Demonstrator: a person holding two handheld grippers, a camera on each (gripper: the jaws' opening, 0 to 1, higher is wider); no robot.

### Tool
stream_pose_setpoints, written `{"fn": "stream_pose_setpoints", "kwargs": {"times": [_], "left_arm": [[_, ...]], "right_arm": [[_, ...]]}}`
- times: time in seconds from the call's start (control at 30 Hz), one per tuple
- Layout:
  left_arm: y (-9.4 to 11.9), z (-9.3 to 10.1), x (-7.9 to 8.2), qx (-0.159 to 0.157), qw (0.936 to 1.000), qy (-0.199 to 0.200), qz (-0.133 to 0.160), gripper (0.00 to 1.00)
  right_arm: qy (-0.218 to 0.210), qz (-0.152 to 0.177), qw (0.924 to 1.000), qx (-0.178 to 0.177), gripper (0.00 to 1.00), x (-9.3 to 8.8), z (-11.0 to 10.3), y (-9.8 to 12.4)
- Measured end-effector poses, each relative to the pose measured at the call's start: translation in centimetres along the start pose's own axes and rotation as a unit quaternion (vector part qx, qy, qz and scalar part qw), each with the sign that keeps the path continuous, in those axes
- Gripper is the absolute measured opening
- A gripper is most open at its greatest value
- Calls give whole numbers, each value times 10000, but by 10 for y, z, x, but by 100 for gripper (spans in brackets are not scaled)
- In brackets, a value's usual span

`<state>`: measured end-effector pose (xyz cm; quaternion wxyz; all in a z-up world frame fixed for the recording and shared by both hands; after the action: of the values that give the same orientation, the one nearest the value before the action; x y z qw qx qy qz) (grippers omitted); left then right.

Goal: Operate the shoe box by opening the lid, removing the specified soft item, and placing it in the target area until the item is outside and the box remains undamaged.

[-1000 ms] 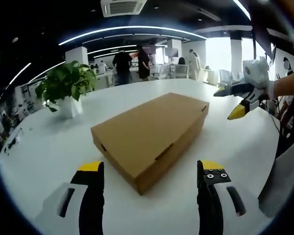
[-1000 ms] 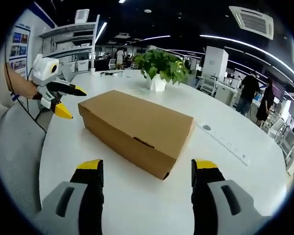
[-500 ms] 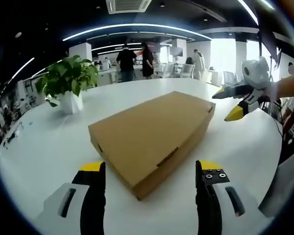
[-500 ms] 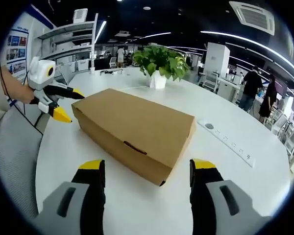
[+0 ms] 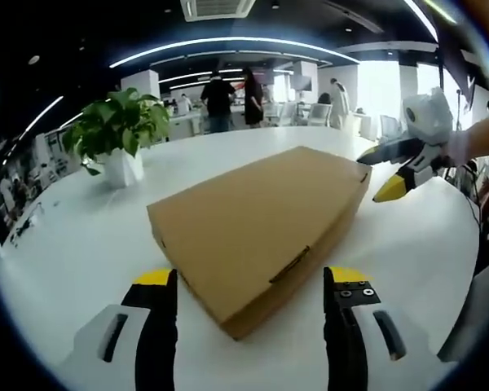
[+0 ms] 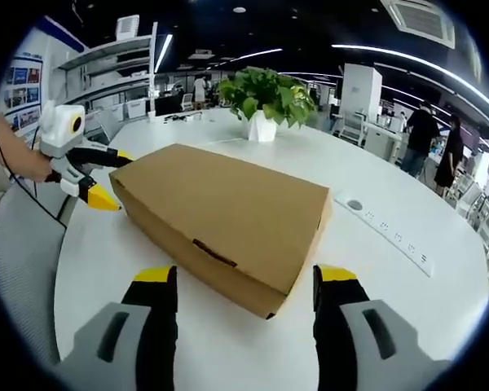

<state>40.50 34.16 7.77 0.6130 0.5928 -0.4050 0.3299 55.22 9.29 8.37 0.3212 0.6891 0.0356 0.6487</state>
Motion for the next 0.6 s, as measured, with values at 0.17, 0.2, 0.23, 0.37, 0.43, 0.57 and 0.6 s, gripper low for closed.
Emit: {"fn": "stream_pose_setpoints", "kwargs": {"times": [0.17, 0.2, 0.23, 0.37, 0.43, 0.57, 0.6], "left_arm": [[-2, -3, 0, 73, 10000, 48, -5, 72], [-1, -3, 0, 89, 9999, 72, -6, 71], [-2, -3, 1, 112, 9999, 90, -13, 71], [-4, -3, 1, 138, 9998, 132, -49, 70], [-3, -3, 1, 144, 9998, 123, -49, 70], [-3, -3, 0, 131, 9998, 121, -46, 69], [-3, -3, 1, 119, 9998, 116, -56, 69]], "right_arm": [[-83, -56, 9999, -4, 58, -3, 4, -7], [-102, -54, 9999, -9, 57, -3, 4, -8], [-117, -47, 9999, 0, 56, -3, 4, -9], [-161, -54, 9999, -4, 56, -4, 5, -12], [-158, -43, 9999, 10, 56, -4, 5, -12], [-176, -49, 9998, 9, 56, -4, 3, -11], [-187, -50, 9998, 0, 56, -4, 3, -11]]}}
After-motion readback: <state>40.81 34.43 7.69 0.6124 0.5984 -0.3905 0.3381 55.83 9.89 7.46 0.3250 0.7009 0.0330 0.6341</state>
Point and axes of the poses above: the point that each gripper's makers call its tool centre point, and the gripper's own axes: y roughly backward along the fingers, z roughly to its right, x roughly out of its top, the point moved 8 cm from there along y, roughly backward along the fingers, and after that the axes turned 3 degrees about z, right-handed, at the moved point
